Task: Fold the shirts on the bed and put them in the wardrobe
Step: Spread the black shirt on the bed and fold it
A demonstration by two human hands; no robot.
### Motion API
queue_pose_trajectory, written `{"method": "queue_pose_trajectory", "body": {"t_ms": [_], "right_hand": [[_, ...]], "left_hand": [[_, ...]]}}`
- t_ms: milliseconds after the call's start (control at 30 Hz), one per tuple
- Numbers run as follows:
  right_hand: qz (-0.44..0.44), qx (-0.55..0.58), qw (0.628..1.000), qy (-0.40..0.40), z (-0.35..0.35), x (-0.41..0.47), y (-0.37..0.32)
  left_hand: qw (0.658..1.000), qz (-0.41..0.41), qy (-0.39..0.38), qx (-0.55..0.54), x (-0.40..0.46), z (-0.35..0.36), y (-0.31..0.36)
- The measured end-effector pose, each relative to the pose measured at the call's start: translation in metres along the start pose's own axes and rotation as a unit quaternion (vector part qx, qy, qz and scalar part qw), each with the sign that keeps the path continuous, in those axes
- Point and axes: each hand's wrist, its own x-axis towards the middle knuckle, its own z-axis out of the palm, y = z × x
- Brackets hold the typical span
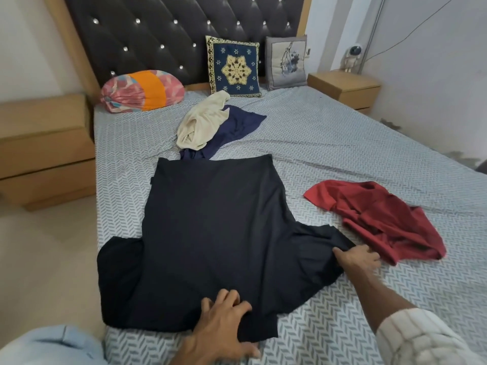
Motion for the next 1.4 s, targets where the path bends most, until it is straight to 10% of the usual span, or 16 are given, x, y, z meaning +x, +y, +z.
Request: {"method": "queue_pose_trajectory", "body": {"t_ms": [333,433,533,667,1133,1267,1400], "right_hand": [[-0.034,0.023,0.998,0.044,-0.009,-0.003,0.023],[-0.262,-0.005,0.954,0.145,0.0,-0.038,0.024],[-0.444,0.125,0.88,-0.112,0.004,-0.096,0.026],[-0.524,-0.002,0.757,-0.39,0.016,-0.168,0.033],[-0.565,-0.301,0.751,-0.16,0.038,-0.222,0.022],[-0.623,-0.229,0.735,-0.139,0.047,-0.256,-0.012],[-0.684,-0.133,0.694,-0.181,0.081,-0.317,-0.058]], "left_hand": [[0.998,0.002,-0.004,-0.059,-0.005,0.0,0.0],[0.99,-0.032,-0.04,-0.13,-0.011,-0.002,-0.007],[0.983,-0.074,-0.029,-0.167,-0.018,-0.006,-0.012],[0.974,-0.11,-0.036,-0.192,-0.027,-0.011,-0.014],[0.957,-0.146,0.063,-0.243,-0.023,0.002,-0.022],[0.859,-0.273,0.254,-0.35,-0.026,-0.02,-0.079],[0.678,-0.463,0.36,-0.443,-0.041,-0.028,-0.155]]}}
